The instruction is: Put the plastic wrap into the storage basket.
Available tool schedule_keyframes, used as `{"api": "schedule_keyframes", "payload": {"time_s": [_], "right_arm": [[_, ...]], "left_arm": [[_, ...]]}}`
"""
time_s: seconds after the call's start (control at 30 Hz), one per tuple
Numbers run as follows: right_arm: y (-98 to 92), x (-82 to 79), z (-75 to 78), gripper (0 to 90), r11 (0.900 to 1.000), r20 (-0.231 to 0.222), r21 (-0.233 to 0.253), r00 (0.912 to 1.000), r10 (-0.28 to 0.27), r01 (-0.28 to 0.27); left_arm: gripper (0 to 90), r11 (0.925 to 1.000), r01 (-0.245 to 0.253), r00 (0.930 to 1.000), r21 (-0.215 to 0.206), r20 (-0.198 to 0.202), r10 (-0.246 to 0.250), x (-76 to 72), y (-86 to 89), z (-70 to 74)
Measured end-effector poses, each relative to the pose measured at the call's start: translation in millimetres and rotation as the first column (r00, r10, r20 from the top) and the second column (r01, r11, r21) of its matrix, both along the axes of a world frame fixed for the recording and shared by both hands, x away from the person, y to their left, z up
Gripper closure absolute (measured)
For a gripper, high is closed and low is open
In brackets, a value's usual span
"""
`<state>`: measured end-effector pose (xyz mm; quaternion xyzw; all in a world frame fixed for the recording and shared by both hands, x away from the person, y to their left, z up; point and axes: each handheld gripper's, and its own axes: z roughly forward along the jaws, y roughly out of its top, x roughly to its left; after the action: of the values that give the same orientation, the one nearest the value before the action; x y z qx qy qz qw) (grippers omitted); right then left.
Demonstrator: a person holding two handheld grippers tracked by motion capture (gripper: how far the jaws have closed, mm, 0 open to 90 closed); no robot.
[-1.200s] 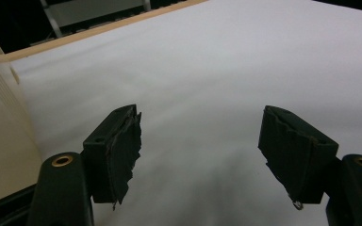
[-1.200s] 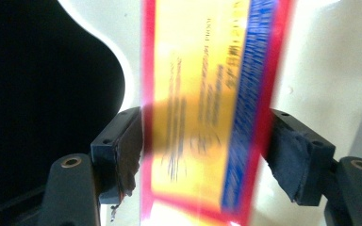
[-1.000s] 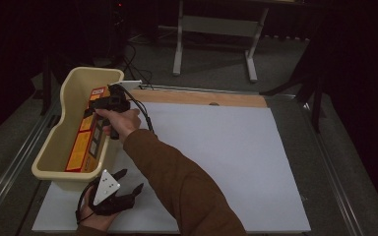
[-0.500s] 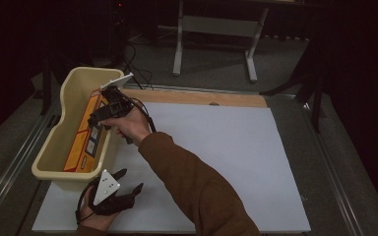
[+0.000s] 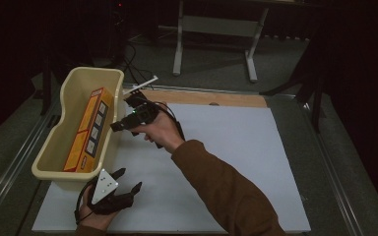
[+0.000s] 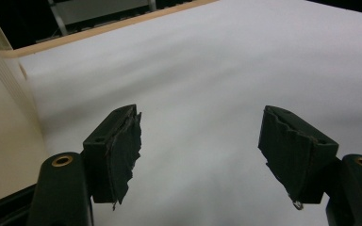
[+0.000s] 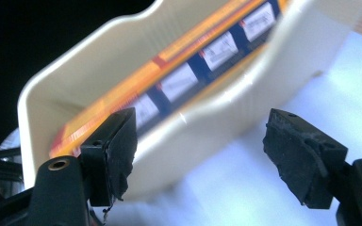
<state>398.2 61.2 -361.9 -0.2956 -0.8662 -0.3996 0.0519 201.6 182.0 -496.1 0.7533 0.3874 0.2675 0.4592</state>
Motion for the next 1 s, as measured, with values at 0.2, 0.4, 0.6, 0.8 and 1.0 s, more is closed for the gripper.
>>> {"api": "schedule_keyframes", "payload": {"time_s": [0.2,0.4,0.6,0.8,1.0], "right_arm": [[-48.4,-14.5,-5.5,29.0,0.999,0.070,0.039,0.9973,0.020,-0.023],[-99.8,-35.1,-10.1,32.2,0.997,0.220,0.070,0.9755,0.014,-0.030],[-153.3,-60.4,-21.9,35.7,1.000,0.346,0.005,0.9381,-0.018,0.017],[-196.1,-81.6,-39.3,34.5,0.996,0.401,-0.034,0.9138,-0.062,0.083],[-234.3,-100.5,-61.0,33.2,0.991,0.411,-0.004,0.9038,-0.121,0.134]], "left_arm": [[29.6,1.0000,-0.003,1.0000,0.001,-0.001,0.003,0.7,-0.5,-0.2],[29.6,0.9999,-0.005,1.0000,0.012,-0.002,0.005,0.8,-2.1,-1.0],[29.6,0.9999,-0.010,0.9999,0.014,-0.005,0.010,0.9,-2.1,-1.5],[29.6,0.9998,-0.012,0.9999,0.013,-0.006,0.012,1.6,-2.1,-1.6],[29.6,0.9998,-0.013,0.9999,0.013,-0.008,0.014,2.1,-2.0,-1.9]]}}
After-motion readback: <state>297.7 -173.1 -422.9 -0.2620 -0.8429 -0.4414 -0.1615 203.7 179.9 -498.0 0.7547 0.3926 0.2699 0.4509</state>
